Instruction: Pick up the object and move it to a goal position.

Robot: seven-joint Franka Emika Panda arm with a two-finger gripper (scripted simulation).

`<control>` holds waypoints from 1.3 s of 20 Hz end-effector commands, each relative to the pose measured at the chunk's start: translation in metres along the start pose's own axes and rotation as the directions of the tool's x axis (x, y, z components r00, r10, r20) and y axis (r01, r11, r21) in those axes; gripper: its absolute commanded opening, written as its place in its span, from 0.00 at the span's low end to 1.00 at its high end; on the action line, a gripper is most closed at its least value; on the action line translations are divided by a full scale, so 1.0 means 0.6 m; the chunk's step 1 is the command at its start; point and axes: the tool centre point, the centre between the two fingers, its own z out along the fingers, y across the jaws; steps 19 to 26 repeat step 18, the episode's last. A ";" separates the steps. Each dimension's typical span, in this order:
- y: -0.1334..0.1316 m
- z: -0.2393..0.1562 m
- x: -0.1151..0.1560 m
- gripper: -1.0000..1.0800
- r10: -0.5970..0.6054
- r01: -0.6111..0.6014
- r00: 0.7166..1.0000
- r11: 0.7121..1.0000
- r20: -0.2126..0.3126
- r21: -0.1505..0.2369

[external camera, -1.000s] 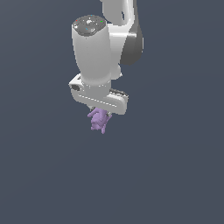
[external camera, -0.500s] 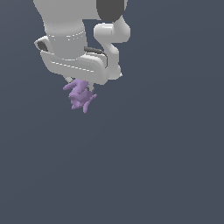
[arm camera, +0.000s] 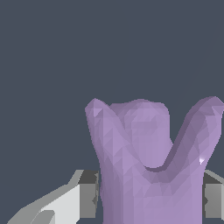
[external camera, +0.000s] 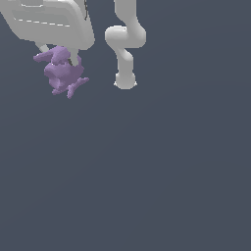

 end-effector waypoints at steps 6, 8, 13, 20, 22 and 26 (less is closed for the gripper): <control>0.046 -0.075 0.002 0.00 -0.001 0.001 1.000 1.000 0.001 -0.001; 0.052 -0.087 0.003 0.00 -0.002 0.002 1.000 1.000 0.001 -0.002; 0.063 -0.104 0.005 0.00 -0.002 0.002 1.000 1.000 0.001 -0.002; 0.065 -0.108 0.006 0.00 -0.002 0.002 1.000 1.000 0.001 -0.002; 0.065 -0.108 0.006 0.00 -0.002 0.002 1.000 1.000 0.001 -0.002; 0.065 -0.108 0.006 0.00 -0.002 0.002 1.000 1.000 0.001 -0.002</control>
